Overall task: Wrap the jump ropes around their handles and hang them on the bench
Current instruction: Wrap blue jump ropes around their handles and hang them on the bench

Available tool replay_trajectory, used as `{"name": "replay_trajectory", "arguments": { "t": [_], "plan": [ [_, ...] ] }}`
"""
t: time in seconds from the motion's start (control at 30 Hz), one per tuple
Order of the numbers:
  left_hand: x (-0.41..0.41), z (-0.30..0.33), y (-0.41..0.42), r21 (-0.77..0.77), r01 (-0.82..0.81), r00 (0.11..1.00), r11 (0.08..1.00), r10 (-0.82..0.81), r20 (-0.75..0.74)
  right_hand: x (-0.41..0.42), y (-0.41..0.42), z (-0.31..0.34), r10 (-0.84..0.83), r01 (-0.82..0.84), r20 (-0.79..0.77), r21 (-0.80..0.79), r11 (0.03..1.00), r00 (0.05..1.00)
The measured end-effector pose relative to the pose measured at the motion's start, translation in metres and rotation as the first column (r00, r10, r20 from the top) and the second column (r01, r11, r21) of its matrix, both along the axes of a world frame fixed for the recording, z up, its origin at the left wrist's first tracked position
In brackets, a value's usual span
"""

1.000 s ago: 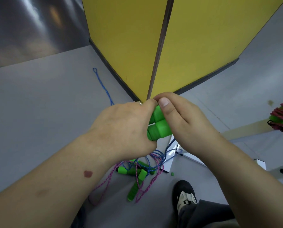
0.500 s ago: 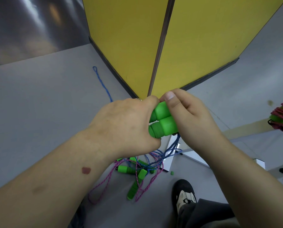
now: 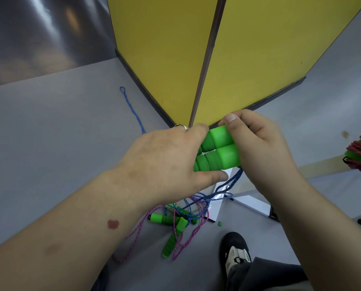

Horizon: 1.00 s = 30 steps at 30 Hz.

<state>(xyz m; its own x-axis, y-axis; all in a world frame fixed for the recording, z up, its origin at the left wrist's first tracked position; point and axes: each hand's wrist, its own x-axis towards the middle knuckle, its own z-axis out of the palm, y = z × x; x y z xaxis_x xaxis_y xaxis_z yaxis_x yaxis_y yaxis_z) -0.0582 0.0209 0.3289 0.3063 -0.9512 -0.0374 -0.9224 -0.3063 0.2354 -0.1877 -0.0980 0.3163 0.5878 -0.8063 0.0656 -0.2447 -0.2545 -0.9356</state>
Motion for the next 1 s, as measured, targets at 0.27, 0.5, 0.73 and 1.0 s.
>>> {"name": "replay_trajectory", "arguments": {
  "t": [0.27,0.5,0.73,1.0],
  "plan": [
    [0.013,0.004,0.002,-0.016,-0.009,0.974,1.0,0.005,-0.227,0.0,-0.01,0.0,-0.024,-0.105,0.216,0.566,0.817,0.976],
    [0.023,0.0,-0.001,-0.105,-0.231,0.868,0.967,0.157,-0.47,0.001,-0.005,-0.009,-0.055,0.071,-0.151,0.103,0.992,0.987],
    [0.027,0.0,0.001,0.039,-0.322,0.918,0.946,0.322,-0.231,-0.005,0.007,-0.005,0.146,-0.462,-0.693,-0.295,0.836,0.706],
    [0.024,0.0,-0.001,0.148,-0.217,0.967,0.965,0.233,-0.101,-0.02,-0.011,0.023,0.343,-0.57,-0.687,-0.127,0.812,0.641]
  ]
}}
